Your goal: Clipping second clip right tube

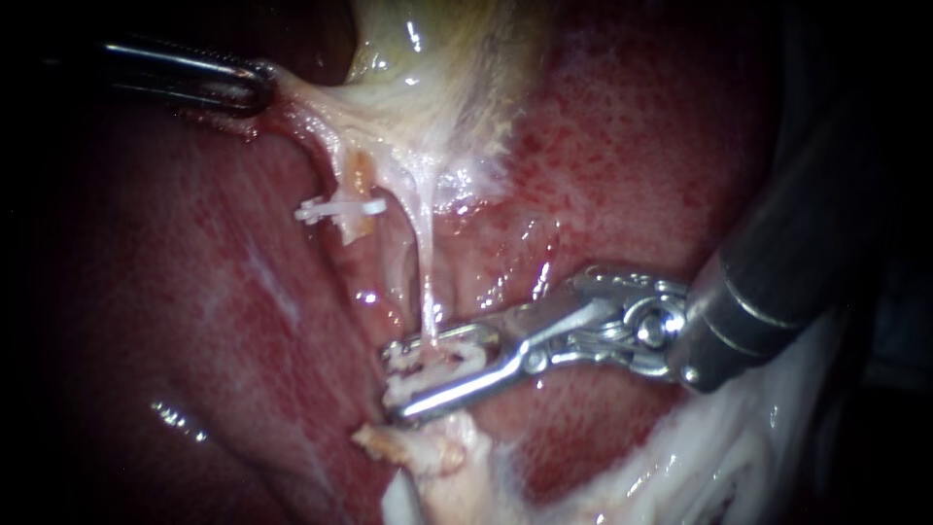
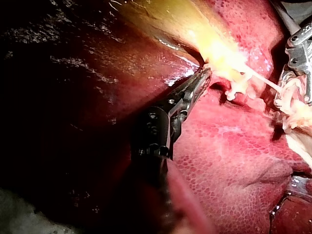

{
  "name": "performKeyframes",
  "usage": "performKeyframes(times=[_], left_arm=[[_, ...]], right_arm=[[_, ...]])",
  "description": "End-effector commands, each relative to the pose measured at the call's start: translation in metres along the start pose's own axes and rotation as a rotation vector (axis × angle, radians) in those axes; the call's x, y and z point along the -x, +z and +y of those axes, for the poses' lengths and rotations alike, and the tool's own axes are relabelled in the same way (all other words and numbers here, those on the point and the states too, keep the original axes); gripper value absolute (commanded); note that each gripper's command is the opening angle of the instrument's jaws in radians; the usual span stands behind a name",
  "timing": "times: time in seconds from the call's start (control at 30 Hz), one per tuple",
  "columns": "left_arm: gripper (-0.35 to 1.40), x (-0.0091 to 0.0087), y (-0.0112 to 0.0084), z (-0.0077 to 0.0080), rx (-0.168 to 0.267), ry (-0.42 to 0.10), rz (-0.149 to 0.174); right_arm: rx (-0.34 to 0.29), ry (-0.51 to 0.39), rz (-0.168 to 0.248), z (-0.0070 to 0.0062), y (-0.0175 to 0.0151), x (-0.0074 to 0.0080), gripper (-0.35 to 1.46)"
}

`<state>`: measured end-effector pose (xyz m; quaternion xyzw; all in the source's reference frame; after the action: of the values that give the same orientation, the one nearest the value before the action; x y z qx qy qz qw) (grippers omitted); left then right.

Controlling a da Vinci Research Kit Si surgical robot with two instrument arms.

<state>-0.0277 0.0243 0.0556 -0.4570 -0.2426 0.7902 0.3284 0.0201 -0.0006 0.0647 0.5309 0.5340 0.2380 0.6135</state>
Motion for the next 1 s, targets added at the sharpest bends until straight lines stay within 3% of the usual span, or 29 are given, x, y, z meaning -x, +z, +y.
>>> performKeyframes(times=[0.03, 0.3, 0.53, 0.67, 0.83, 1.0], left_arm=[[-0.35, 0.0, 0.0, 0.0, 0.0, 0.0, 0.0], [-0.35, 0.0, 0.0, 0.0, 0.0, 0.0, 0.0], [-0.35, 0.0, 0.0, 0.0, 0.0, 0.0, 0.0], [-0.35, 0.0, 0.0, 0.0, 0.0, 0.0, 0.0], [-0.35, 0.0, 0.0, 0.0, 0.0, 0.0, 0.0], [-0.35, 0.0, 0.0, 0.0, 0.0, 0.0, 0.0]], right_arm=[[-0.006, -0.001, -0.002, -0.0001, -0.0001, 0.0, 0.47], [-0.017, 0.0, 0.007, -0.0003, -0.0007, -0.0002, 0.39], [-0.025, 0.003, 0.013, -0.0007, -0.0014, -0.0006, 0.23], [-0.032, 0.004, 0.009, -0.001, -0.0017, -0.0008, 0.1], [-0.059, 0.002, -0.01, -0.0012, -0.002, -0.0007, -0.31], [-0.068, -0.002, -0.018, -0.0013, -0.002, -0.0006, -0.35]])
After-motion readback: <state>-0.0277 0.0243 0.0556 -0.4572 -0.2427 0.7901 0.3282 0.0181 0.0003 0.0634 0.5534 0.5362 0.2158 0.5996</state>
